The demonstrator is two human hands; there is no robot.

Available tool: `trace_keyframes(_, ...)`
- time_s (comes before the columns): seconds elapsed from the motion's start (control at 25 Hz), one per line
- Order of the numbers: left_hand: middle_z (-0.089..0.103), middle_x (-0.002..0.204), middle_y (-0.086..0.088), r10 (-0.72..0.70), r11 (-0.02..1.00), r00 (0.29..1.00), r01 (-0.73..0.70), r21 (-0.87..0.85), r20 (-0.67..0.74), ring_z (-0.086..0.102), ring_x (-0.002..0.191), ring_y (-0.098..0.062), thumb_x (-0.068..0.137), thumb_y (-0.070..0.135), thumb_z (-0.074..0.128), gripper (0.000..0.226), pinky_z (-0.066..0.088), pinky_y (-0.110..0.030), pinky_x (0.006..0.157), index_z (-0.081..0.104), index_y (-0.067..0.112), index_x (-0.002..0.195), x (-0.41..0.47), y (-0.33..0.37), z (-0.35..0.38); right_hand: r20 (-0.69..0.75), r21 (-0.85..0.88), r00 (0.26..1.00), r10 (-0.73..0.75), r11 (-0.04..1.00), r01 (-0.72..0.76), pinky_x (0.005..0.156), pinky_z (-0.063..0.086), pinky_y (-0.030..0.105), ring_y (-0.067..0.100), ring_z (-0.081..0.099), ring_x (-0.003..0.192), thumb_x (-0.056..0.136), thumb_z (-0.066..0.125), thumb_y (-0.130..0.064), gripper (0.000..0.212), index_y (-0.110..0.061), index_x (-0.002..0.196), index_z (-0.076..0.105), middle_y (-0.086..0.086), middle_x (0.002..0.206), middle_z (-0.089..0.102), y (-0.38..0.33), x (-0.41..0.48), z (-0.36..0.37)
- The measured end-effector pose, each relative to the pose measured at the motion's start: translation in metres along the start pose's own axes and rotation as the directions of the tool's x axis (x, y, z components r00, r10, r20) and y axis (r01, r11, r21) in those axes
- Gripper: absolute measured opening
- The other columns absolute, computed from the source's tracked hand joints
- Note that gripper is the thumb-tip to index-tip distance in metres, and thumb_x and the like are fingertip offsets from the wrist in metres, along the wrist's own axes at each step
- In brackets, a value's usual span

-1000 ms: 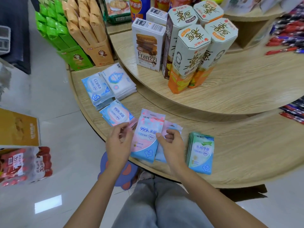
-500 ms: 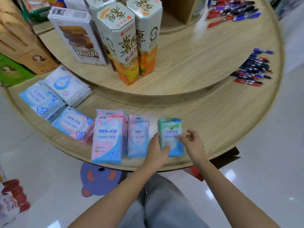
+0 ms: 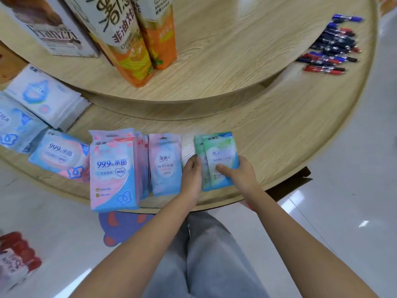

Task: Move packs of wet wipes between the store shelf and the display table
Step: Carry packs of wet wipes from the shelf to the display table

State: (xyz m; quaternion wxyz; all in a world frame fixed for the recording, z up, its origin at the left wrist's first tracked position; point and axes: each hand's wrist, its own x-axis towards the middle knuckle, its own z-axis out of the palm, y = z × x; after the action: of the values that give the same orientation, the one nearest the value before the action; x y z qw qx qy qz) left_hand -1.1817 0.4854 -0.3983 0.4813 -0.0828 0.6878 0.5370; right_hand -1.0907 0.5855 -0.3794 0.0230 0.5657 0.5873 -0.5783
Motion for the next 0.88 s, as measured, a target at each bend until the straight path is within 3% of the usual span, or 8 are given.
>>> trace_keyframes(0.08, 0.066, 0.109, -0.002, 0.032, 0.997, 0.999, -0.03, 0.07, -0.038, 0.064, 0.101, -0.02, 0.094, 0.022, 0.055, 0.011, 0.053, -0.036, 0.088, 0.057, 0.02, 0.104, -0.001, 0.002, 0.002, -0.038, 0.053, 0.999, -0.008, 0.999, 0.01, 0.059, 0.054, 0.018, 0.014, 0.067, 0.079, 0.079, 0.074, -0.016, 0.033, -0.005, 0.105, 0.058, 0.007, 0.099, 0.068, -0.001, -0.003, -0.01)
trace_keyframes(0.12, 0.066, 0.109, -0.002, 0.056, 0.99, 0.997, -0.049, 0.131, -0.054, 0.064, 0.099, -0.019, 0.089, 0.02, 0.063, 0.019, 0.052, -0.033, 0.085, 0.054, 0.018, 0.106, -0.002, 0.004, 0.005, -0.047, 0.093, 0.999, -0.006, 0.996, 0.01, 0.055, 0.053, 0.015, 0.013, 0.066, 0.078, 0.08, 0.073, -0.013, 0.032, -0.004, 0.107, 0.057, 0.008, 0.099, 0.068, -0.001, -0.004, -0.016)
trace_keyframes(0.28, 0.065, 0.104, -0.003, 0.12, 0.915, 0.982, -0.053, 0.399, -0.144, 0.063, 0.093, -0.019, 0.071, 0.027, 0.081, 0.046, 0.051, -0.033, 0.079, 0.051, 0.013, 0.104, 0.004, 0.008, 0.012, -0.049, 0.234, 0.998, 0.031, 0.972, -0.019, 0.058, 0.056, 0.018, 0.012, 0.068, 0.082, 0.084, 0.069, -0.01, 0.028, -0.004, 0.108, 0.057, 0.004, 0.098, 0.068, -0.004, -0.012, -0.034)
trace_keyframes(0.48, 0.064, 0.109, -0.012, 0.207, 0.733, 0.967, -0.054, 0.678, -0.147, 0.059, 0.102, -0.031, 0.08, 0.031, 0.073, 0.043, 0.039, -0.032, 0.073, 0.051, 0.006, 0.106, 0.002, 0.013, 0.012, -0.02, 0.287, 1.0, 0.023, 0.958, -0.016, 0.062, 0.058, 0.022, 0.016, 0.071, 0.085, 0.082, 0.071, -0.011, 0.03, -0.004, 0.108, 0.058, 0.006, 0.101, 0.07, -0.005, -0.016, -0.042)
trace_keyframes(0.64, 0.066, 0.103, -0.014, 0.248, 0.593, 0.963, -0.069, 0.803, -0.101, 0.061, 0.096, -0.036, 0.081, 0.036, 0.07, 0.041, 0.038, -0.032, 0.068, 0.048, 0.007, 0.1, -0.011, 0.022, 0.006, -0.028, 0.326, 0.999, 0.023, 0.945, -0.012, 0.062, 0.058, 0.023, 0.014, 0.071, 0.084, 0.081, 0.072, -0.009, 0.031, -0.003, 0.108, 0.058, 0.008, 0.102, 0.07, -0.003, -0.021, -0.046)
trace_keyframes(0.76, 0.069, 0.095, -0.007, 0.255, 0.614, 0.962, -0.082, 0.785, -0.098, 0.064, 0.09, -0.031, 0.077, 0.038, 0.074, 0.041, 0.045, -0.033, 0.07, 0.053, 0.011, 0.1, -0.022, 0.03, -0.001, -0.037, 0.348, 0.999, 0.02, 0.938, -0.006, 0.067, 0.06, 0.028, 0.017, 0.072, 0.086, 0.08, 0.073, -0.01, 0.034, -0.002, 0.109, 0.058, 0.009, 0.103, 0.071, 0.0, -0.028, -0.051)
trace_keyframes(0.88, 0.066, 0.082, 0.004, 0.274, 0.755, 0.959, -0.168, 0.633, -0.072, 0.062, 0.077, -0.019, 0.077, 0.031, 0.076, 0.029, 0.046, -0.032, 0.07, 0.059, 0.018, 0.097, -0.043, 0.038, -0.007, -0.047, 0.415, 0.999, 0.028, 0.91, -0.006, 0.068, 0.06, 0.031, 0.017, 0.072, 0.085, 0.078, 0.074, -0.009, 0.033, -0.004, 0.108, 0.061, 0.008, 0.102, 0.072, -0.002, -0.048, -0.059)
